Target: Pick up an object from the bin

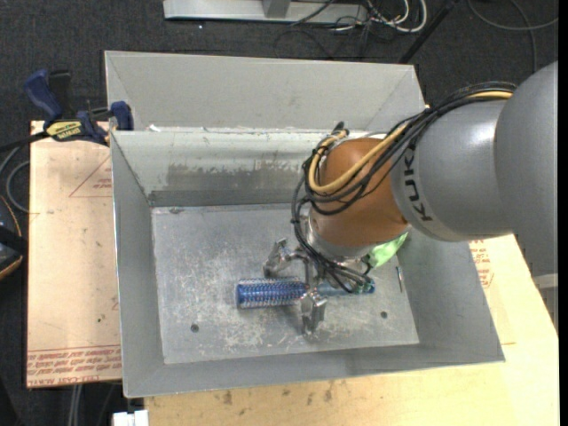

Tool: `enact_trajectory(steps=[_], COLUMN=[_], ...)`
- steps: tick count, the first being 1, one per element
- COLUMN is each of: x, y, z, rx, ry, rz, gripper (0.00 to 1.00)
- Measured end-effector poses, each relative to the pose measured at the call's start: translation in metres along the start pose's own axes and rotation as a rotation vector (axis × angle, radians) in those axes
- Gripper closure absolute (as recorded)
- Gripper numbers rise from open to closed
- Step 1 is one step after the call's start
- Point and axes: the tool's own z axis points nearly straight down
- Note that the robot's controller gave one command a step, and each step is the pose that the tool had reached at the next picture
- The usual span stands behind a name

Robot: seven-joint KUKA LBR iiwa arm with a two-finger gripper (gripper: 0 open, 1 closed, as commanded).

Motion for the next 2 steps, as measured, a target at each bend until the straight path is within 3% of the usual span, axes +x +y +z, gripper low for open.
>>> enact_trajectory(steps=[1, 2], x=[-0.002, -0.020], y=[0.000, 0.020], z=[-0.001, -0.144], rx=[0.001, 0.002], ry=[-0.006, -0.002], rz=[0.001, 0.017], gripper=[1.00, 1.00])
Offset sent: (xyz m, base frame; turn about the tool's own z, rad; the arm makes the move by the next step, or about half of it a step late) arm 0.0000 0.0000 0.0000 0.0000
